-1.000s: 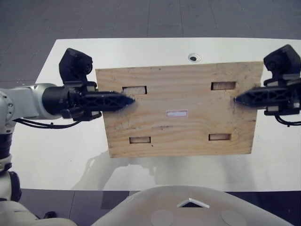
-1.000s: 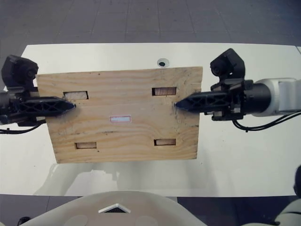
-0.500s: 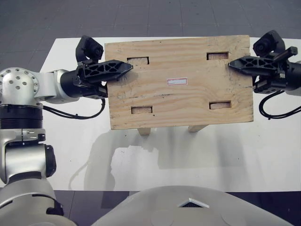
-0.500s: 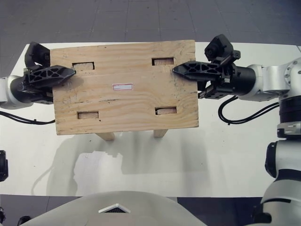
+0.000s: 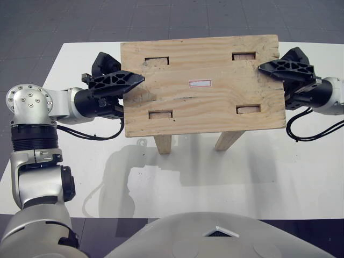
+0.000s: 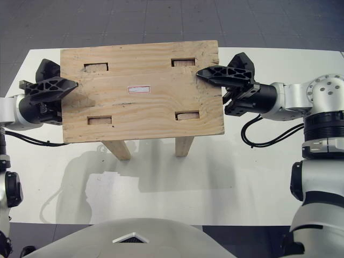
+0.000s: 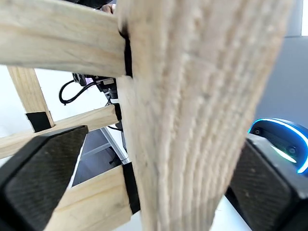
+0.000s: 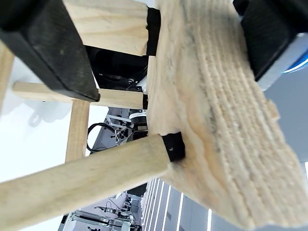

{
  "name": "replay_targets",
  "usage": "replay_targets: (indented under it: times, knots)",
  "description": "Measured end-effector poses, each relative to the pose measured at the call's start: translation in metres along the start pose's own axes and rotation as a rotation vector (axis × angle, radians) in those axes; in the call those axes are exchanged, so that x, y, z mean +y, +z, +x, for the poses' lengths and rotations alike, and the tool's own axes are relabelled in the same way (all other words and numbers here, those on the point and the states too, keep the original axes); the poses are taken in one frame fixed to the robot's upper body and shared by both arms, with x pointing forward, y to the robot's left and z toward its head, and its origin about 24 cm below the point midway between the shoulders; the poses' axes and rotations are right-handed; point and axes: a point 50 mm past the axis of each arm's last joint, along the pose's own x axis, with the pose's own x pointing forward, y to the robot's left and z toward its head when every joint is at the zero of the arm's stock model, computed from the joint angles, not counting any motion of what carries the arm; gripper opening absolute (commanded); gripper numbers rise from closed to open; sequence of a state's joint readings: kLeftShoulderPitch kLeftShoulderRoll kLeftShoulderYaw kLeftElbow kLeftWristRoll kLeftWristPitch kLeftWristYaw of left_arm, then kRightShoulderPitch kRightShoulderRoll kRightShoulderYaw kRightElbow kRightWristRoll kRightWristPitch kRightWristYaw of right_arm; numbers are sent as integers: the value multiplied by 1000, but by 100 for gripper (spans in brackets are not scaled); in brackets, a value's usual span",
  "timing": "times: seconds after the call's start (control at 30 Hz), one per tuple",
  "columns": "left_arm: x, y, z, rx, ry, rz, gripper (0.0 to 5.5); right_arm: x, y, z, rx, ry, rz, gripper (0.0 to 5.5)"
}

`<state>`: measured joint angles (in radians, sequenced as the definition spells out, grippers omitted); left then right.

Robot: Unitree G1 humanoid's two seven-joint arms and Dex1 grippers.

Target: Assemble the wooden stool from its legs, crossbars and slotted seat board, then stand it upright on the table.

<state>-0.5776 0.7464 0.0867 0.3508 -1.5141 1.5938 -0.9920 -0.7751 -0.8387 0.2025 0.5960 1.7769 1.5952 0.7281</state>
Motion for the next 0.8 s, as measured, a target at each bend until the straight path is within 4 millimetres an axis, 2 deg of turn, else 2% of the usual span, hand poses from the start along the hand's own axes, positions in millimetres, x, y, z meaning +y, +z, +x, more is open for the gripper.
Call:
replay_targets:
  times: [0.1,0.2,0.37,0.57,0.73,0.8]
  knots:
    - [2,1,-7,-32,11,-6,550,-2,3,-5,-26,-45,-3,549]
    - [5,0,-12,-55,26,-10,550,-7,4,-11,-48,-104,14,549]
    - [7,-2,-18,-74,31,-17,550,7,12,-21,-93,-117,-38,549]
    - [-2,-9,-32,-86,45,19,550,19,13,-41,-155,-131,-80,549]
    - [-18,-15,-59,-123,161,136,550,35,5,-63,-176,-203,-151,549]
    - [-27,-15,-67,-125,203,223,550,40,0,-68,-159,-242,-245,549]
